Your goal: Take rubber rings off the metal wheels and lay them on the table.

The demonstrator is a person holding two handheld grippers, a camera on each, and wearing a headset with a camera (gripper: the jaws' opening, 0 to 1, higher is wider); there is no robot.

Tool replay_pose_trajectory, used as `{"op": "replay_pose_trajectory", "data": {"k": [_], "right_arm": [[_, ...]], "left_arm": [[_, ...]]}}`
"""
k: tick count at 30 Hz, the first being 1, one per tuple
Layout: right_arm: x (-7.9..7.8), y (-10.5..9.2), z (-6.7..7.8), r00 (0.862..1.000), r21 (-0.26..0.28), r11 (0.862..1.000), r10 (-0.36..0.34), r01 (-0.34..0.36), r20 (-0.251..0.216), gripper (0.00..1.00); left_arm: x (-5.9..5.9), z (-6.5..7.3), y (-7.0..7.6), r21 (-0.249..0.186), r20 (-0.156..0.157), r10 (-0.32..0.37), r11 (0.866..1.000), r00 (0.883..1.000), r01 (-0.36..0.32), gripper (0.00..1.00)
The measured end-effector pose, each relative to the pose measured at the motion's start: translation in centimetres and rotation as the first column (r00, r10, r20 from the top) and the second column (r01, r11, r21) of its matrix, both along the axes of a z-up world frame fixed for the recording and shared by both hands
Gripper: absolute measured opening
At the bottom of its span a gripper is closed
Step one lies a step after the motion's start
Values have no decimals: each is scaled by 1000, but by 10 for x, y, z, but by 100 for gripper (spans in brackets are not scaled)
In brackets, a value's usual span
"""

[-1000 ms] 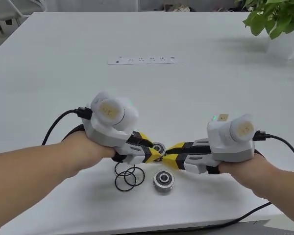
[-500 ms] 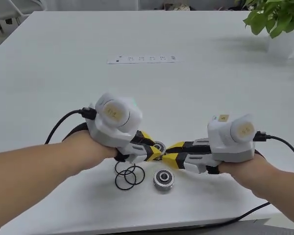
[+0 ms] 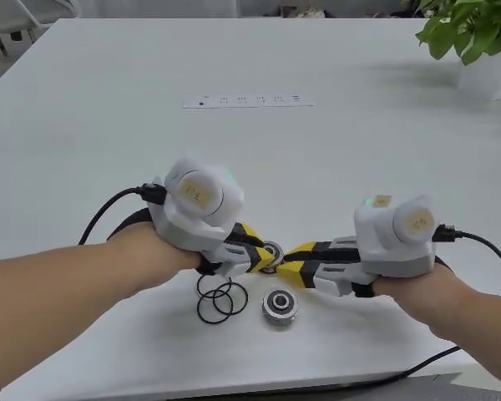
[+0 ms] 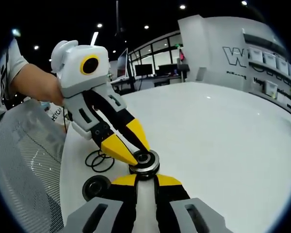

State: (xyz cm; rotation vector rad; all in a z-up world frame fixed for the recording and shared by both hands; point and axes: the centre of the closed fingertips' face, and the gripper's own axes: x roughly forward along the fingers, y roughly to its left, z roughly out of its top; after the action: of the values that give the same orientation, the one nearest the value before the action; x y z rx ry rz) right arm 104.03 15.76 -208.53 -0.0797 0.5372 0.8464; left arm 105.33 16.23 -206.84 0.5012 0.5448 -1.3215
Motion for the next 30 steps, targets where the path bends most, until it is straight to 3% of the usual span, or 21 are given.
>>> {"op": "replay_pose_trajectory", "data": {"k": [9, 19, 23, 30], "right_arm": [[0, 0, 0, 1000, 13, 1000, -12, 12, -17, 9], [-1, -2, -1, 998, 22, 999, -31, 32, -46, 1], [0, -4, -1, 990, 98, 990, -85, 97, -115, 0], [2, -7, -1, 974, 173, 970, -137, 169, -182, 0]], "left_arm": [[0, 0, 0, -1, 1, -2, 1000, 1000, 2, 8], [0, 0, 0, 1, 11, 4, 1000, 1000, -4, 8], [-1, 1, 0, 2, 13, 2, 1000, 1000, -2, 8], [-1, 0, 0, -2, 17, 9, 1000, 1000, -9, 8]]}}
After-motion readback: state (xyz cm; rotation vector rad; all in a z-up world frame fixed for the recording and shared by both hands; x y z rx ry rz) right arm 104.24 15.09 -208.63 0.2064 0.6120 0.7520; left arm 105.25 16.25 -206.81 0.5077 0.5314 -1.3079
